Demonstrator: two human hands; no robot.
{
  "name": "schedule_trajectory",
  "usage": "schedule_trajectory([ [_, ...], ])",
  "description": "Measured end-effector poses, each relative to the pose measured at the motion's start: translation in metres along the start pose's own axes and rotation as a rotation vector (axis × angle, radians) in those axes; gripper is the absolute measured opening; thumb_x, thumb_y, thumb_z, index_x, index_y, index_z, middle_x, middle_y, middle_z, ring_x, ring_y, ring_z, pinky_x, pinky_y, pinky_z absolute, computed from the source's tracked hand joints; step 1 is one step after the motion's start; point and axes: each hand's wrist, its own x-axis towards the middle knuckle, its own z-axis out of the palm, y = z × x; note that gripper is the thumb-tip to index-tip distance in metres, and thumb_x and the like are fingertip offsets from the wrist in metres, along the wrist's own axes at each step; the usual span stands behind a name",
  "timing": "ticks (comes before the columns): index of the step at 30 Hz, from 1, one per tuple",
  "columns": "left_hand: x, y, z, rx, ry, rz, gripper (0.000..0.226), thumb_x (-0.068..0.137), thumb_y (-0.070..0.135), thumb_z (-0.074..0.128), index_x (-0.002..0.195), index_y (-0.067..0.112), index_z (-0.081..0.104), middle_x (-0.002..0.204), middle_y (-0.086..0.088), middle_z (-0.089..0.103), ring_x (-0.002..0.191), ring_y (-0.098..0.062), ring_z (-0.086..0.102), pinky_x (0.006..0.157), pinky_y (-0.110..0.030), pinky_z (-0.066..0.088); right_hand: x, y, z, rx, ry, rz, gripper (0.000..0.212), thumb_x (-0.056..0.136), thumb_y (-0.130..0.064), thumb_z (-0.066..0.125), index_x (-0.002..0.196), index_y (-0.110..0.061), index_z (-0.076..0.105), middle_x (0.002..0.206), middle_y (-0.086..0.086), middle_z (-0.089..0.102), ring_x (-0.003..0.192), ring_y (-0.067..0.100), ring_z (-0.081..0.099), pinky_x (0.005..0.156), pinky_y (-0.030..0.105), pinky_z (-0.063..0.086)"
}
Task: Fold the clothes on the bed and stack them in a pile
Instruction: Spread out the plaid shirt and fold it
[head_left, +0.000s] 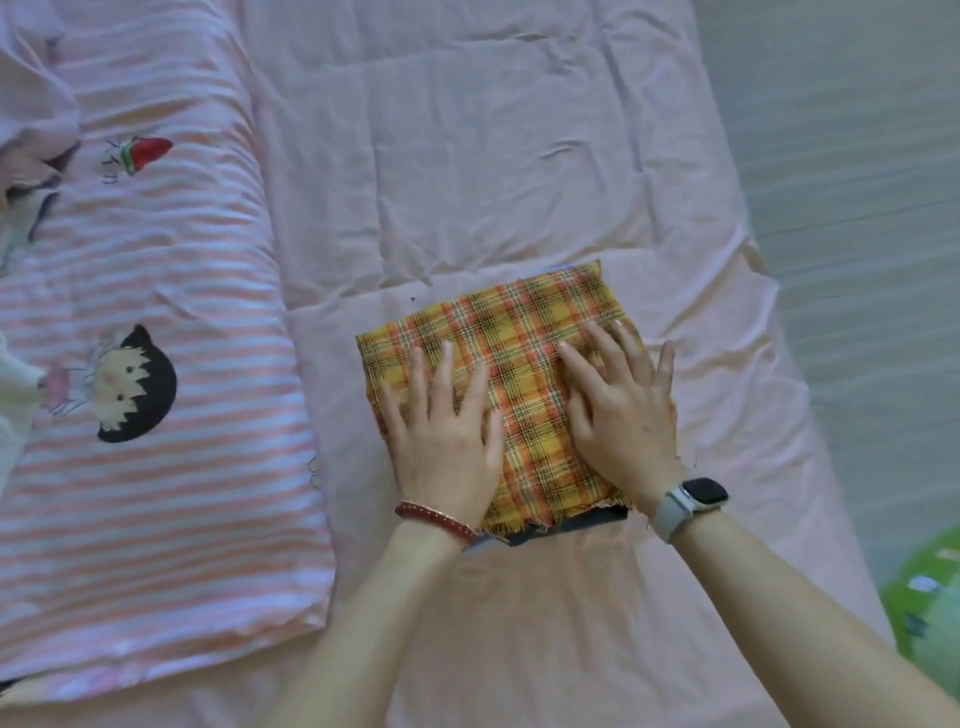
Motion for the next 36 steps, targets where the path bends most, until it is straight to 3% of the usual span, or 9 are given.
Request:
schedule_trajectory([
  [3,0.002,0.000,0.023,0.022,-0.271,-0.062,0.062,0.091,0.054,0.039,0.146,0.037,0.015,0.157,-0.003,0.002,0.143,-0.032,-0.005,0.111,-0.058,-0.003,0.006,0.002,0.013,0.065,-0.132,0.103,0.050,0.091,-0.039,0.033,0.136,-0.023,0.047,0.148,0.006,0.036,0.140,0.033,0.023,0.109,0.064,0.013],
  [6,-0.010,-0.010,0.047,0.038,-0.331,-0.024,0.070,0.085,0.068,0.026,0.143,0.044,-0.006,0.151,0.005,-0.024,0.138,-0.028,-0.027,0.110,-0.056,-0.008,-0.014,0.019,0.041,0.037,-0.331,0.146,0.057,0.095,-0.052,0.027,0.147,-0.038,0.010,0.157,-0.009,-0.002,0.144,0.022,-0.010,0.113,0.059,0.004],
  [8,-0.014,-0.014,0.061,0.058,-0.360,-0.006,0.071,0.080,0.074,0.016,0.135,0.048,-0.020,0.143,0.008,-0.039,0.133,-0.026,-0.035,0.109,-0.056,-0.011,-0.029,0.029,0.055,0.039,-0.415,0.177,0.060,0.090,-0.060,0.016,0.141,-0.045,-0.012,0.149,-0.018,-0.022,0.138,0.013,-0.028,0.114,0.056,-0.002],
  [11,-0.009,-0.020,0.073,0.068,-0.429,-0.012,0.069,0.075,0.077,0.005,0.126,0.051,-0.034,0.137,0.011,-0.048,0.134,-0.026,-0.036,0.109,-0.057,-0.012,-0.030,0.033,0.065,0.016,-0.466,0.200,0.060,0.086,-0.064,0.007,0.136,-0.046,-0.020,0.145,-0.019,-0.028,0.137,0.012,-0.031,0.114,0.054,-0.005],
  [14,-0.001,-0.023,0.072,0.078,-0.505,-0.005,0.070,0.076,0.077,0.004,0.131,0.050,-0.031,0.146,0.009,-0.037,0.135,-0.026,-0.032,0.108,-0.056,-0.014,-0.023,0.027,0.061,-0.038,-0.512,0.213,0.062,0.090,-0.062,0.009,0.144,-0.041,-0.012,0.151,-0.015,-0.023,0.141,0.017,-0.024,0.113,0.053,-0.006],
  [17,0.005,-0.018,0.051,0.006,-0.563,-0.008,0.069,0.086,0.070,0.022,0.143,0.046,-0.008,0.153,0.007,-0.023,0.139,-0.025,-0.026,0.109,-0.055,-0.012,-0.020,0.008,0.042,-0.056,-0.508,0.278,0.058,0.096,-0.051,0.017,0.148,-0.034,-0.001,0.157,-0.007,-0.011,0.143,0.022,-0.017,0.113,0.054,-0.005],
  [20,-0.001,-0.027,0.012,-0.149,-0.385,-0.021,0.060,0.092,0.050,0.041,0.146,0.034,0.021,0.157,0.000,0.000,0.144,-0.021,-0.008,0.113,-0.051,-0.003,-0.023,-0.027,0.014,-0.019,-0.365,0.330,0.053,0.097,-0.032,0.033,0.147,-0.020,0.022,0.157,0.007,0.012,0.144,0.028,0.000,0.113,0.056,0.002],
  [23,-0.025,-0.059,-0.030,-0.191,-0.190,-0.139,0.054,0.091,0.037,0.051,0.141,0.025,0.036,0.153,-0.005,0.022,0.142,-0.023,0.013,0.115,-0.047,0.010,-0.031,-0.073,-0.008,0.100,-0.247,0.220,0.048,0.094,-0.023,0.042,0.141,-0.014,0.037,0.150,0.010,0.030,0.143,0.027,0.013,0.115,0.049,0.010],
  [36,-0.101,-0.383,-0.167,-0.111,-0.063,-0.563,0.050,0.091,0.021,0.051,0.139,0.012,0.040,0.144,-0.010,0.037,0.133,-0.025,0.031,0.110,-0.037,0.023,-0.003,-0.366,0.027,0.287,-0.365,-0.184,0.045,0.096,-0.026,0.039,0.141,-0.018,0.034,0.139,0.000,0.041,0.126,0.019,0.039,0.100,0.031,0.036],
])
